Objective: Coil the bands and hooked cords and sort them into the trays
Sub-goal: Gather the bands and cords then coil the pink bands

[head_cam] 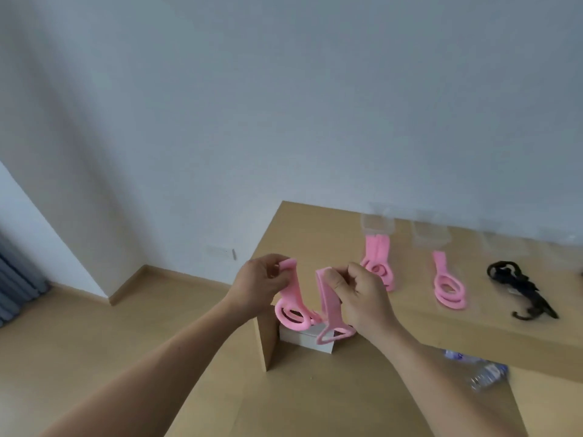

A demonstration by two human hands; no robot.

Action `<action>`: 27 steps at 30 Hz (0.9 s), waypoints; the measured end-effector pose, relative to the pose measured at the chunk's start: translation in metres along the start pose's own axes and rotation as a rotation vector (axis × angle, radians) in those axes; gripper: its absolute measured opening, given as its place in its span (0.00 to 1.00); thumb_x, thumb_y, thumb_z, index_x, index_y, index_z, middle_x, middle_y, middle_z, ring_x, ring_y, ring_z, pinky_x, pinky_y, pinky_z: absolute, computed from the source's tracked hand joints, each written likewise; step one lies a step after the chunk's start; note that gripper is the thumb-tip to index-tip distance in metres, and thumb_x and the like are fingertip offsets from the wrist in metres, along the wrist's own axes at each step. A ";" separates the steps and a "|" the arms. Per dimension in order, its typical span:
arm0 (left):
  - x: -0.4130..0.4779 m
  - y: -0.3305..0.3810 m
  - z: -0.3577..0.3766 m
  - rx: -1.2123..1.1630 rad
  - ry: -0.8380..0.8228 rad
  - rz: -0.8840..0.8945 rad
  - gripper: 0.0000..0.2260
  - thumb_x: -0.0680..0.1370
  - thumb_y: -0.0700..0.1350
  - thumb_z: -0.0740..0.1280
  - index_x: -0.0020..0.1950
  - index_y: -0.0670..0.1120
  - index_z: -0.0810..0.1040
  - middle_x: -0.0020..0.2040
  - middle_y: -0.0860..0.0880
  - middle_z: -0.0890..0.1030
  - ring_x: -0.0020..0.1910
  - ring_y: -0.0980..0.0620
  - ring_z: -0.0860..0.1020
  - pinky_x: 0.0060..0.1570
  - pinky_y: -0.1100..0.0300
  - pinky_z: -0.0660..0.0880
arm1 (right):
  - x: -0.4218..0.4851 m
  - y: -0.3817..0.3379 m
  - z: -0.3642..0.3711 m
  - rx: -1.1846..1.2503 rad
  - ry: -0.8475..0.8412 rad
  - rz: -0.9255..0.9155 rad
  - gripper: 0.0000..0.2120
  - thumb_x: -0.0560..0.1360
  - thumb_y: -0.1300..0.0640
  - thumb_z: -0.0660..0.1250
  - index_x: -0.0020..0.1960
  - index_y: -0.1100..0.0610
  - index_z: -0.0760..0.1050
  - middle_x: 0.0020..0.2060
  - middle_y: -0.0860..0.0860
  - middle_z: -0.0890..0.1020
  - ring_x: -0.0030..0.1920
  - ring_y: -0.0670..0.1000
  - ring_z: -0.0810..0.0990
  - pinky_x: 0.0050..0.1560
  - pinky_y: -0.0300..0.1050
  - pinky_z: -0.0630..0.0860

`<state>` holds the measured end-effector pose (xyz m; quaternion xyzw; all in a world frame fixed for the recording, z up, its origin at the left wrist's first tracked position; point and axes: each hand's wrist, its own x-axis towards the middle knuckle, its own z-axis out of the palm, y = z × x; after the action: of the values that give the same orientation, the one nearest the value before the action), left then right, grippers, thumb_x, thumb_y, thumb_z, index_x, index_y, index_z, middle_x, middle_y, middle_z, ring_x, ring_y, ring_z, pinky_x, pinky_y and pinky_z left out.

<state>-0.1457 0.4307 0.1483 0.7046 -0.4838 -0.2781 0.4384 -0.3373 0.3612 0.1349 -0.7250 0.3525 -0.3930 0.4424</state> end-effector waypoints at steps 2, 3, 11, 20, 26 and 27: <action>0.007 0.007 0.012 -0.018 0.002 0.015 0.09 0.78 0.42 0.69 0.49 0.58 0.80 0.38 0.57 0.82 0.28 0.64 0.74 0.31 0.74 0.69 | -0.003 0.006 -0.022 -0.029 0.011 0.002 0.14 0.69 0.35 0.66 0.42 0.45 0.78 0.37 0.36 0.82 0.37 0.37 0.79 0.38 0.29 0.72; 0.011 0.010 0.016 -0.029 0.008 0.015 0.09 0.78 0.42 0.69 0.51 0.57 0.81 0.39 0.58 0.82 0.28 0.66 0.74 0.31 0.75 0.68 | -0.005 0.009 -0.032 -0.033 0.012 0.004 0.11 0.71 0.38 0.67 0.41 0.45 0.78 0.35 0.35 0.82 0.35 0.36 0.78 0.36 0.28 0.71; 0.033 0.035 0.065 -0.186 -0.131 0.011 0.07 0.79 0.42 0.68 0.56 0.46 0.82 0.46 0.49 0.86 0.45 0.49 0.84 0.46 0.52 0.83 | -0.005 0.006 -0.056 0.008 -0.034 -0.011 0.09 0.71 0.39 0.67 0.41 0.42 0.79 0.33 0.35 0.81 0.34 0.37 0.79 0.35 0.29 0.73; 0.074 0.051 0.126 -0.463 -0.526 -0.013 0.06 0.81 0.42 0.66 0.54 0.44 0.81 0.46 0.44 0.86 0.45 0.46 0.85 0.42 0.58 0.80 | 0.033 0.037 -0.093 0.013 0.359 0.120 0.06 0.76 0.51 0.70 0.41 0.46 0.81 0.36 0.50 0.85 0.37 0.53 0.85 0.38 0.59 0.82; 0.126 0.065 0.158 -0.511 -0.658 -0.031 0.11 0.79 0.46 0.68 0.55 0.40 0.80 0.46 0.44 0.86 0.43 0.47 0.84 0.41 0.56 0.80 | 0.077 0.061 -0.119 -0.034 0.463 0.220 0.07 0.75 0.52 0.72 0.44 0.56 0.83 0.37 0.48 0.85 0.39 0.50 0.85 0.41 0.52 0.83; 0.136 0.066 0.161 -0.501 -0.676 -0.021 0.12 0.78 0.46 0.70 0.56 0.39 0.80 0.46 0.43 0.86 0.44 0.46 0.84 0.42 0.56 0.79 | 0.085 0.065 -0.122 -0.049 0.480 0.228 0.07 0.75 0.52 0.73 0.45 0.57 0.84 0.37 0.47 0.85 0.39 0.48 0.84 0.41 0.49 0.83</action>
<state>-0.2551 0.2393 0.1367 0.4502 -0.5108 -0.6069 0.4099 -0.4182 0.2201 0.1337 -0.5769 0.5362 -0.4927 0.3701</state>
